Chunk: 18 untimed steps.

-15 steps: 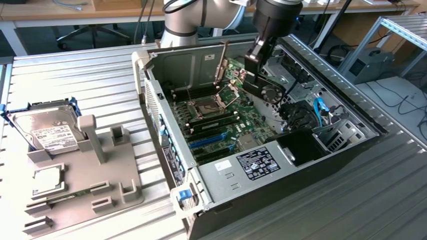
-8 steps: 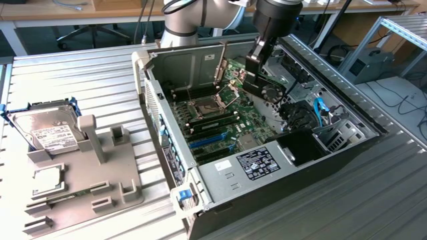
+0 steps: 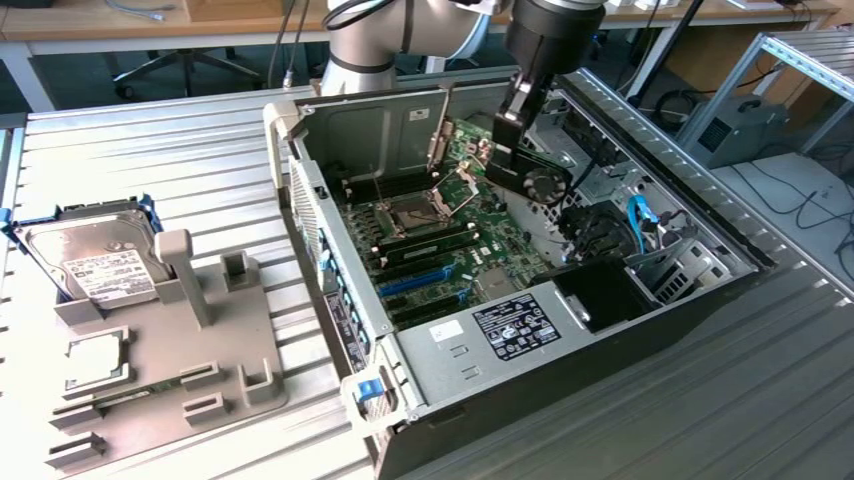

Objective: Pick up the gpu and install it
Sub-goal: 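Insert the gpu into the slot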

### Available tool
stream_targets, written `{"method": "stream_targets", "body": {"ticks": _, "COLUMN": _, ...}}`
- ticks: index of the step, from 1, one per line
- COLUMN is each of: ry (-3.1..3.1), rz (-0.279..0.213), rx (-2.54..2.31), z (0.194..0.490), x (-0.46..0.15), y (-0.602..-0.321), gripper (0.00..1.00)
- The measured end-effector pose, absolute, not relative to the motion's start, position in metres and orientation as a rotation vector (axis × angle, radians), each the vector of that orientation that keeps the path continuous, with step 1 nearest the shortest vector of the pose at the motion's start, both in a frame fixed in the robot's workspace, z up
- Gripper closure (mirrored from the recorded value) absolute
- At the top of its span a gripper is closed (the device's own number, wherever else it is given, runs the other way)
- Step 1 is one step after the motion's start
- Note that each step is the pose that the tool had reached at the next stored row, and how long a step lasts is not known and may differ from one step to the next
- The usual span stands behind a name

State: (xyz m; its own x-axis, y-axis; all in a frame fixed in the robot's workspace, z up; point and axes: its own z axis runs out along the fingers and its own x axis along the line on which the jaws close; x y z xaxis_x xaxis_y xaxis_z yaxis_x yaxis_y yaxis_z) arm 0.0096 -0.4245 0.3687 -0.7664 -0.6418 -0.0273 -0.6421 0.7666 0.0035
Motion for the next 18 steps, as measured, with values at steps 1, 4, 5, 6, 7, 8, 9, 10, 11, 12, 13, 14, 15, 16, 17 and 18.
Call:
{"method": "stream_targets", "body": {"ticks": 1, "ry": 2.927, "rz": 0.020, "rx": -1.072, "z": 0.3687, "x": 0.0096, "y": -0.4245, "gripper": 0.73}}
{"method": "stream_targets", "body": {"ticks": 4, "ry": 2.917, "rz": 0.020, "rx": -1.100, "z": 0.3686, "x": 0.0097, "y": -0.4244, "gripper": 0.73}}
{"method": "stream_targets", "body": {"ticks": 5, "ry": 2.914, "rz": 0.020, "rx": -1.107, "z": 0.3686, "x": 0.0097, "y": -0.4244, "gripper": 0.73}}
{"method": "stream_targets", "body": {"ticks": 6, "ry": 2.911, "rz": 0.020, "rx": -1.115, "z": 0.3686, "x": 0.0097, "y": -0.4244, "gripper": 0.73}}
{"method": "stream_targets", "body": {"ticks": 7, "ry": 2.909, "rz": 0.020, "rx": -1.121, "z": 0.3685, "x": 0.0097, "y": -0.4244, "gripper": 0.73}}
{"method": "stream_targets", "body": {"ticks": 8, "ry": 2.906, "rz": 0.020, "rx": -1.127, "z": 0.3685, "x": 0.0097, "y": -0.4244, "gripper": 0.73}}
{"method": "stream_targets", "body": {"ticks": 9, "ry": 2.904, "rz": 0.020, "rx": -1.135, "z": 0.3685, "x": 0.0097, "y": -0.4245, "gripper": 0.73}}
{"method": "stream_targets", "body": {"ticks": 10, "ry": 2.901, "rz": 0.020, "rx": -1.141, "z": 0.3685, "x": 0.0097, "y": -0.4244, "gripper": 0.73}}
{"method": "stream_targets", "body": {"ticks": 11, "ry": 2.899, "rz": 0.020, "rx": -1.147, "z": 0.3685, "x": 0.0097, "y": -0.4244, "gripper": 0.73}}
{"method": "stream_targets", "body": {"ticks": 12, "ry": 2.896, "rz": 0.020, "rx": -1.154, "z": 0.3685, "x": 0.0097, "y": -0.4244, "gripper": 0.73}}
{"method": "stream_targets", "body": {"ticks": 13, "ry": 2.893, "rz": 0.020, "rx": -1.161, "z": 0.3685, "x": 0.0097, "y": -0.4244, "gripper": 0.73}}
{"method": "stream_targets", "body": {"ticks": 14, "ry": 2.891, "rz": 0.020, "rx": -1.167, "z": 0.3684, "x": 0.0097, "y": -0.4244, "gripper": 0.73}}
{"method": "stream_targets", "body": {"ticks": 15, "ry": 2.888, "rz": 0.020, "rx": -1.174, "z": 0.3684, "x": 0.0097, "y": -0.4244, "gripper": 0.73}}
{"method": "stream_targets", "body": {"ticks": 16, "ry": 2.885, "rz": 0.020, "rx": -1.182, "z": 0.3684, "x": 0.0097, "y": -0.4244, "gripper": 0.73}}
{"method": "stream_targets", "body": {"ticks": 17, "ry": 2.882, "rz": 0.020, "rx": -1.189, "z": 0.3684, "x": 0.0098, "y": -0.4244, "gripper": 0.73}}
{"method": "stream_targets", "body": {"ticks": 18, "ry": 2.878, "rz": 0.020, "rx": -1.198, "z": 0.3684, "x": 0.0098, "y": -0.4244, "gripper": 0.73}}
